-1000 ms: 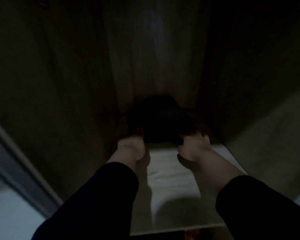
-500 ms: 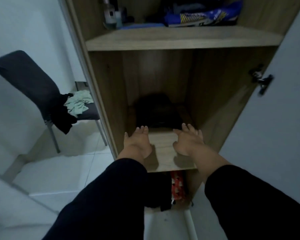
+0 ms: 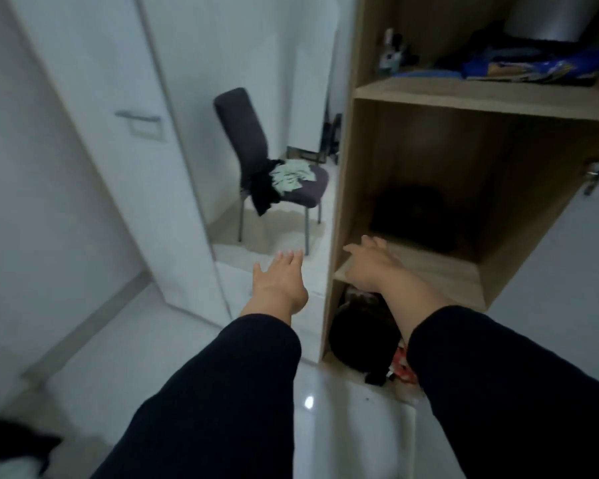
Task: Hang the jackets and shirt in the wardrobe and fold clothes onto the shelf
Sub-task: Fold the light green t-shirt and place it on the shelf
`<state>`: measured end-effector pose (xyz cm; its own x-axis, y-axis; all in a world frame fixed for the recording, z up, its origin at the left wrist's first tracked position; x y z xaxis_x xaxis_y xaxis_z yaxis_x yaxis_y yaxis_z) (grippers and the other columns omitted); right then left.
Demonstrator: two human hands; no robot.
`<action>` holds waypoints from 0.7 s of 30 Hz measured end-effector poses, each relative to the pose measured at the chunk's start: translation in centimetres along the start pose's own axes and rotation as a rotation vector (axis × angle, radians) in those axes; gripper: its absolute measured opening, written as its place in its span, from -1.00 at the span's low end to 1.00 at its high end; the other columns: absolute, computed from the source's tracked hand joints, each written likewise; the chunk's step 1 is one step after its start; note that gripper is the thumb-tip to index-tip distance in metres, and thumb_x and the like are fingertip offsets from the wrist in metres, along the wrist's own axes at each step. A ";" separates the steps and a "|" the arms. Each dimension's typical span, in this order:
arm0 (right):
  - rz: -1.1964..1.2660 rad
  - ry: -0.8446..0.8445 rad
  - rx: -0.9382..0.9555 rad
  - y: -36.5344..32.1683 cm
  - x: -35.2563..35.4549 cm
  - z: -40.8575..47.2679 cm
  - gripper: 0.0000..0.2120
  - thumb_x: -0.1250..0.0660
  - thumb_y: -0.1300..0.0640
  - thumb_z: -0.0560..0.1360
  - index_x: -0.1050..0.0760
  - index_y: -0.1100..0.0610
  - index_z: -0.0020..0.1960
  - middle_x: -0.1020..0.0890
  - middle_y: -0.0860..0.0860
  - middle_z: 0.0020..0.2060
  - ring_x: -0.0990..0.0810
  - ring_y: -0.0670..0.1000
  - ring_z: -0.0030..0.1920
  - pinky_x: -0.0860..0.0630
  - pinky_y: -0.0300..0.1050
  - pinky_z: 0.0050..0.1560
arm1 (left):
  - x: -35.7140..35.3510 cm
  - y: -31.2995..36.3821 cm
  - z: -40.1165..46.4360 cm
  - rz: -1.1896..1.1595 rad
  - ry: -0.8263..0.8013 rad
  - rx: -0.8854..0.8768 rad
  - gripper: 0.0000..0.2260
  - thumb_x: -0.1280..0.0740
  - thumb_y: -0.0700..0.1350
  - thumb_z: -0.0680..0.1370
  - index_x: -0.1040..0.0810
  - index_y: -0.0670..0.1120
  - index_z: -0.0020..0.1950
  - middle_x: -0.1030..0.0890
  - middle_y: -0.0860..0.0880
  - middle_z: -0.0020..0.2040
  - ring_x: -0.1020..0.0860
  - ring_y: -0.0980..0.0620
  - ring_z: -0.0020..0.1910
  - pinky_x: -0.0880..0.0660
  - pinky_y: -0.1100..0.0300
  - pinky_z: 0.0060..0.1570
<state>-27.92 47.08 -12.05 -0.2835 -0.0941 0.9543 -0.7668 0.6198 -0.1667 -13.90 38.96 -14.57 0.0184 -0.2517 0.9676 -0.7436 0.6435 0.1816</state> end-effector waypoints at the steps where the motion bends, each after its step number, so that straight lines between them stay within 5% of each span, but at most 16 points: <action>1: -0.002 0.002 0.046 -1.9 -0.6 -0.7 -0.42 -0.13 0.14 0.53 -0.13 -0.04 0.53 -0.01 0.04 0.56 0.08 0.12 0.54 -0.05 0.16 0.50 | 0.0 -1.7 -1.8 -0.012 0.014 0.044 -0.37 -0.10 -0.21 0.59 0.14 -0.03 0.58 0.06 0.04 0.59 0.11 0.04 0.56 0.14 -0.15 0.48; 21: -0.224 -0.252 0.937 -44.1 -18.7 -17.9 -0.48 -0.14 0.11 0.57 -0.15 -0.04 0.52 -0.09 0.07 0.54 -0.03 0.13 0.52 -0.13 0.10 0.45 | -6.1 -36.7 -37.0 -0.305 0.029 0.974 -0.36 -0.14 -0.20 0.55 0.06 -0.02 0.58 -0.02 0.02 0.58 0.09 0.01 0.56 0.13 -0.16 0.49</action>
<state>21.54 35.42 -18.15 -0.1075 -0.3635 0.9253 -0.9319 -0.2874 -0.2212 38.00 43.63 -20.60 0.3042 -0.2808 0.9103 -0.9249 -0.3160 0.2116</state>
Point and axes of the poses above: each hand's wrist, its own z-axis towards the middle knuckle, its own x-axis out of the back of the hand, y = z × x, the point moved 1 cm from there along z, towards the middle knuckle
